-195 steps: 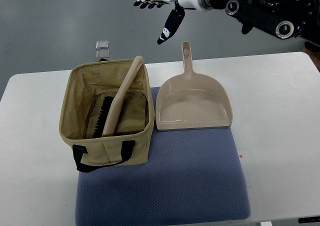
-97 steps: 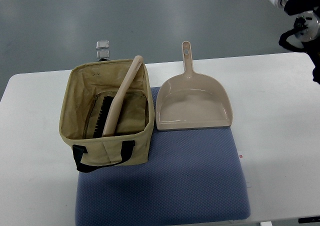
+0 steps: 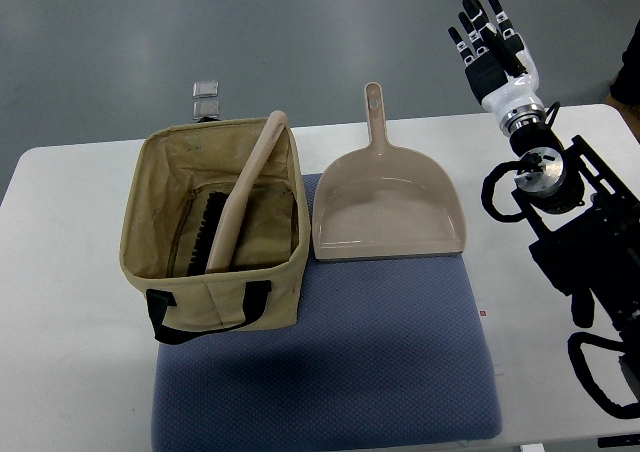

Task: Put pink broom in yellow bag with right hand

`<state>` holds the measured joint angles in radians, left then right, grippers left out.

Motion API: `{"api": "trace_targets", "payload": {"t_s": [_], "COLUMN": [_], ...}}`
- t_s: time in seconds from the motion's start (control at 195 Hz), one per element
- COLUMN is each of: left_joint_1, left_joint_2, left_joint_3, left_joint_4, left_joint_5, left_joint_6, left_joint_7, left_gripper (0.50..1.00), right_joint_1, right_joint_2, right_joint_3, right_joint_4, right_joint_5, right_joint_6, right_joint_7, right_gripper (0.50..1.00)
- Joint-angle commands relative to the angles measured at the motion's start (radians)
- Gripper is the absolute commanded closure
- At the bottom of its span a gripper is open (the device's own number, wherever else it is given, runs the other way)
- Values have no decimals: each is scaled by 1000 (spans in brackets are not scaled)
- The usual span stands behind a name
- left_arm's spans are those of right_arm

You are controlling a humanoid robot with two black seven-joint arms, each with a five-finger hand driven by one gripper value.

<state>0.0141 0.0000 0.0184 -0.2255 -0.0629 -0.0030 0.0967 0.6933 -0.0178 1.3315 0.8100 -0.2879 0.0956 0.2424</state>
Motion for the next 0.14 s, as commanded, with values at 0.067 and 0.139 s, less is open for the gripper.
{"api": "trace_targets", "payload": {"t_s": [0.067, 0.139], "left_joint_1": [0, 0], "left_joint_2": [0, 0], "left_joint_3": [0, 0], "left_joint_4": [0, 0], "left_joint_5": [0, 0], "left_joint_6": [2, 0], "left_joint_7": [0, 0], "left_gripper": [500, 500], "right_joint_1": [-15, -17], "right_joint_2": [13, 15], "right_joint_3": [0, -2], "right_joint_4": [1, 0], "right_joint_5": [0, -2], "right_joint_6": [12, 12], "right_joint_7": [2, 3], "right_gripper": [570, 570]}}
